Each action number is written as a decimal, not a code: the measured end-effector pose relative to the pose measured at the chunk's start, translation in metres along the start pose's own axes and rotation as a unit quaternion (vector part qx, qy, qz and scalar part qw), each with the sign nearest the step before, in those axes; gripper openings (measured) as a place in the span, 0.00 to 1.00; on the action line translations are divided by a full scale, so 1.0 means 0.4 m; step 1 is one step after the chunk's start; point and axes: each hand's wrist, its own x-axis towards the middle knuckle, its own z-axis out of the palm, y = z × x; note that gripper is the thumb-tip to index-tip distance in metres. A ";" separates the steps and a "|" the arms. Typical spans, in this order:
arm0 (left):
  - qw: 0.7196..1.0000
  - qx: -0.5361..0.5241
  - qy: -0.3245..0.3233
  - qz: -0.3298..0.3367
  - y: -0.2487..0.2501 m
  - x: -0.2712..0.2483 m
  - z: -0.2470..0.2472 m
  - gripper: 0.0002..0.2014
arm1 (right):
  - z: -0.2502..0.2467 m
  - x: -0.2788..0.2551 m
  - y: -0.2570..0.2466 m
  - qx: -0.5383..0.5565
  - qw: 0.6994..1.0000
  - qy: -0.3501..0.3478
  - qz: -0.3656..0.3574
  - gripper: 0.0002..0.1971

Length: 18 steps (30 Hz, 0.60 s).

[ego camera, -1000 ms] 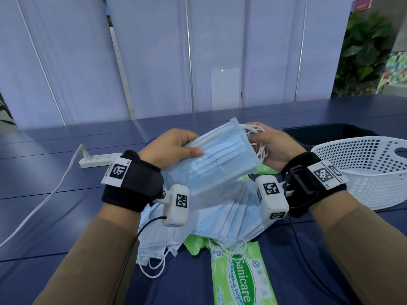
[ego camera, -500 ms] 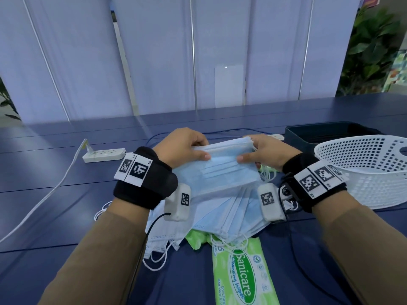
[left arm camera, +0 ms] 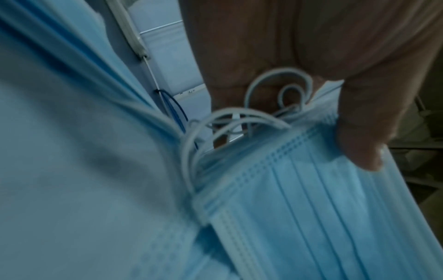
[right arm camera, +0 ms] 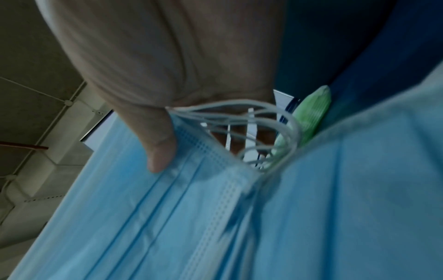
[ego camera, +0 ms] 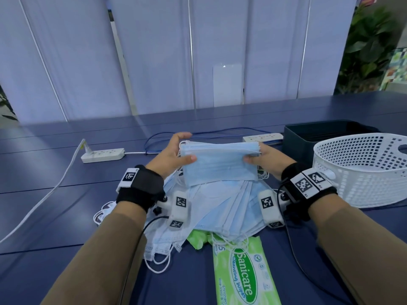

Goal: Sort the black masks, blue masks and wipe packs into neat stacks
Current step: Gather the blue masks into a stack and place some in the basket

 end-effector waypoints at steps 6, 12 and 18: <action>0.967 0.224 -0.011 0.117 0.052 0.000 0.007 0.24 | -0.006 -0.001 -0.001 0.010 1.000 0.003 -0.017 0.16; 0.902 0.419 -0.037 0.095 0.096 0.009 0.012 0.22 | -0.005 0.003 -0.014 -0.015 0.995 0.054 -0.082 0.15; 0.923 0.370 0.014 0.103 0.154 -0.003 -0.005 0.21 | -0.028 -0.014 -0.071 -0.033 0.988 0.060 -0.135 0.19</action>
